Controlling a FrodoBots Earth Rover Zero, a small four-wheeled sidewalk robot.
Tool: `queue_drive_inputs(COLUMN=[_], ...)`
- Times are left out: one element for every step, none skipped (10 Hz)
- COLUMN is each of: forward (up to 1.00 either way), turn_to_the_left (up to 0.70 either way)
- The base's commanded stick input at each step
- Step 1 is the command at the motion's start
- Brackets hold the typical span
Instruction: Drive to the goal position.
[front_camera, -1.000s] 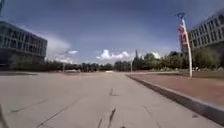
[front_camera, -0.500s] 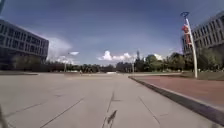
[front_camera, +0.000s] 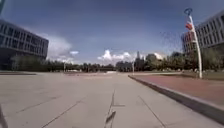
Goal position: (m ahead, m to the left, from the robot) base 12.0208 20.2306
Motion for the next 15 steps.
queue_drive_inputs(forward=[0.70,0.70,0.70,0.70,0.70,0.70,0.70,0.70,0.70,0.70,0.70,0.70,0.70,0.70,0.70], turn_to_the_left=[0.00,0.00,0.00,0.00,0.00,0.00,0.00,0.00,0.00,-0.02,-0.09,-0.28,-0.10,0.00,0.00])
